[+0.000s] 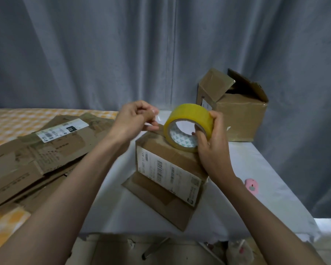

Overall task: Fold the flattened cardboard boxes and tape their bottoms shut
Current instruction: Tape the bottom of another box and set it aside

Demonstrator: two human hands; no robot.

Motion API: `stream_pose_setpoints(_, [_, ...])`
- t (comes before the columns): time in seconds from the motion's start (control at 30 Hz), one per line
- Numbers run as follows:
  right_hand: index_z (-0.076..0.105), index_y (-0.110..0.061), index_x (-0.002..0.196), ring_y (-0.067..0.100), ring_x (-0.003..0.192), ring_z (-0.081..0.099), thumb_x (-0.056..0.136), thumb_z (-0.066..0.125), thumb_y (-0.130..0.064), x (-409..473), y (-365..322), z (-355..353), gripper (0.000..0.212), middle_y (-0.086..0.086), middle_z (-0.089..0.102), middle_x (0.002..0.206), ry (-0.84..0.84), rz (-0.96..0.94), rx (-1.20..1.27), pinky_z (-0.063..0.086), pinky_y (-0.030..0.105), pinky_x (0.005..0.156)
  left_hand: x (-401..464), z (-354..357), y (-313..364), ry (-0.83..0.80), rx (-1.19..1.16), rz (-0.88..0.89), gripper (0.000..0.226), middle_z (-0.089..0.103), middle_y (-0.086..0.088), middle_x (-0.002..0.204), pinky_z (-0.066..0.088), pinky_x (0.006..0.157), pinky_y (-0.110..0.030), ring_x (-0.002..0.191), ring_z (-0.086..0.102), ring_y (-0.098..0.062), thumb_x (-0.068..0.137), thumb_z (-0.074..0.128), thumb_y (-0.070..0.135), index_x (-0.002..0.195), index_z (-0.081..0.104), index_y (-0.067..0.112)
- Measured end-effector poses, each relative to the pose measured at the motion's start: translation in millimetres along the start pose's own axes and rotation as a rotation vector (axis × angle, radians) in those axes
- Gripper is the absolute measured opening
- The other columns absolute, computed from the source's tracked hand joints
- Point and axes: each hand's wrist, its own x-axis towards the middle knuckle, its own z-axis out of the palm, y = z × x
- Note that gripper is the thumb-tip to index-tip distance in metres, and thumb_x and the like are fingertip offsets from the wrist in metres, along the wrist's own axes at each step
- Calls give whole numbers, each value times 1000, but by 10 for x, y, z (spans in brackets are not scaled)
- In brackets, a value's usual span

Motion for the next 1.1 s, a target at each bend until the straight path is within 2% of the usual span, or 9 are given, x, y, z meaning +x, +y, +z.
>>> stream_pose_setpoints(0.1, [43, -26, 118, 7, 92, 49, 88, 60, -1, -9, -42, 16, 42, -9, 49, 98, 9, -68, -97, 42, 21, 80, 99, -193, 97, 18, 72, -10, 17, 51, -9, 73, 58, 61, -20, 60, 56, -10, 99, 55, 5, 83, 60, 6])
stream_pose_setpoints(0.17, [46, -23, 121, 9, 94, 50, 87, 62, -7, -13, -64, 31, 41, -6, 51, 103, -8, -74, -121, 40, 18, 81, 151, -222, 31, 36, 117, -28, 18, 50, -7, 73, 57, 61, -21, 61, 56, -11, 100, 53, 6, 83, 58, 7])
stream_pose_setpoints(0.33, [42, -32, 113, 5, 94, 56, 91, 69, -31, -61, -137, -32, 35, -18, 54, 100, -89, 219, -122, 53, 35, 85, 249, -147, -368, 65, 161, -199, 17, 59, -3, 84, 52, 85, -35, 94, 66, -25, 103, 49, 19, 87, 56, 17])
stream_pose_setpoints(0.53, [41, -36, 119, 12, 97, 64, 96, 58, -44, -243, -163, 161, 30, -21, 62, 95, 23, 338, -56, 53, 48, 91, 238, -108, -374, 62, 61, -321, 21, 55, -5, 92, 50, 69, -31, 94, 65, -26, 105, 48, 22, 85, 51, 16])
stream_pose_setpoints(0.63, [44, -32, 120, 7, 95, 61, 99, 57, -36, -106, -125, 84, 25, -13, 62, 101, 8, 240, -84, 52, 38, 86, 214, -164, -371, 93, 1, -353, 20, 52, -4, 86, 52, 64, -33, 89, 65, -26, 104, 50, 20, 85, 52, 14])
stream_pose_setpoints(0.73, [45, -28, 123, 15, 97, 60, 99, 54, -30, 53, 10, -62, 25, -2, 60, 108, -61, 140, -109, 48, 31, 77, 126, -218, -384, 39, -72, -385, 18, 55, -4, 84, 59, 68, -36, 84, 67, -24, 102, 53, 15, 85, 56, 12])
stream_pose_setpoints(0.9, [45, -25, 120, 10, 93, 64, 91, 69, -28, 129, 65, -193, 38, 0, 62, 109, -229, 218, -45, 50, 14, 70, 13, -242, -425, 12, -187, -476, 16, 56, -14, 105, 61, 81, -43, 107, 68, -34, 101, 56, 13, 86, 57, 9])
stream_pose_setpoints(1.0, [49, -23, 114, 12, 90, 66, 89, 74, -23, 127, 37, -200, 35, 0, 69, 103, -379, 247, 75, 54, 19, 75, -5, -233, -423, 44, -271, -505, 17, 49, -11, 98, 61, 76, -43, 103, 68, -32, 100, 57, 15, 85, 52, 9])
stream_pose_setpoints(1.1, [50, -12, 116, 18, 99, 67, 93, 67, -12, 120, 45, -210, 28, 3, 71, 105, -338, 232, 182, 56, 35, 89, -50, -225, -429, 27, -281, -493, 17, 50, -9, 86, 62, 75, -37, 83, 65, -22, 99, 58, 11, 84, 51, 7])
